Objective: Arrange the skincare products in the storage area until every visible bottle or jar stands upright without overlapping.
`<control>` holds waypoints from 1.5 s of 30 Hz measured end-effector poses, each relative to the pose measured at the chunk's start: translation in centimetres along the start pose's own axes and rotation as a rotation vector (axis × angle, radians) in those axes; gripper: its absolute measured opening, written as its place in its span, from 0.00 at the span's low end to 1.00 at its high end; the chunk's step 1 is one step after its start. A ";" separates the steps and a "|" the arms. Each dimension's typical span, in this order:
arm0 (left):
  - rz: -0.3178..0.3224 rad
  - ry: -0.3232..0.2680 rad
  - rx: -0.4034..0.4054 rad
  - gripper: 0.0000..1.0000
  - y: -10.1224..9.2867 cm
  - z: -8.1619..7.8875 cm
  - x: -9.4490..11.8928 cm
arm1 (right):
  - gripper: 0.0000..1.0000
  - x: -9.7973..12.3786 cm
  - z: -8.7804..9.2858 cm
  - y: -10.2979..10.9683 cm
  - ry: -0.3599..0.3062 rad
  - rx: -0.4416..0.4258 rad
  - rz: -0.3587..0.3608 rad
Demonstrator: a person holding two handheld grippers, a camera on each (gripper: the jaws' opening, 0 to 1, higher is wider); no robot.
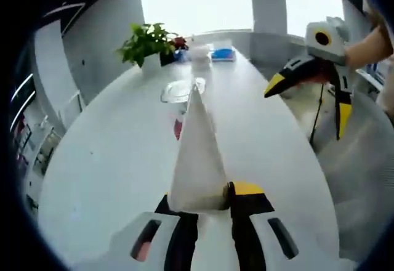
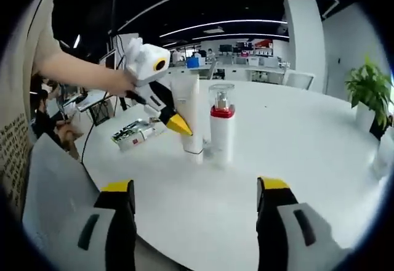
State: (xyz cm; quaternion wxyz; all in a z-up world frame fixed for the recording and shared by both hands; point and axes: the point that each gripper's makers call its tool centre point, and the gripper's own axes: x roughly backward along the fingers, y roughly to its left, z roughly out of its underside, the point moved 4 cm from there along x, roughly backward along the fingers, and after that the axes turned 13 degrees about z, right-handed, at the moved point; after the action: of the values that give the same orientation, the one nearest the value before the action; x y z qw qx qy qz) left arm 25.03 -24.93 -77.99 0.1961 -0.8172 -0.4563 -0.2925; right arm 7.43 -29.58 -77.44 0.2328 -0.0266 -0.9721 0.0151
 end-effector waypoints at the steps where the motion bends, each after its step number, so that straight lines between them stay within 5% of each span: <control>1: -0.001 -0.002 0.001 0.15 0.3 -0.1 0.0 | 0.81 0.0 0.1 0.0 0.003 -0.006 0.002; 31: 0.017 0.020 -0.009 0.18 1.9 0.4 -0.5 | 0.81 -0.9 0.3 0.2 0.005 -0.023 0.007; 45: 0.017 0.002 0.145 0.48 0.8 1.3 1.8 | 0.81 -1.5 -1.0 0.7 -0.020 0.001 -0.007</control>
State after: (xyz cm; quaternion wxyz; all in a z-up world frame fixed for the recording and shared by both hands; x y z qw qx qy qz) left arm 26.84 -23.39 -77.84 0.2577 -0.8044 -0.4690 -0.2578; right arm 9.27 -28.94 -77.23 0.2230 -0.0229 -0.9744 0.0152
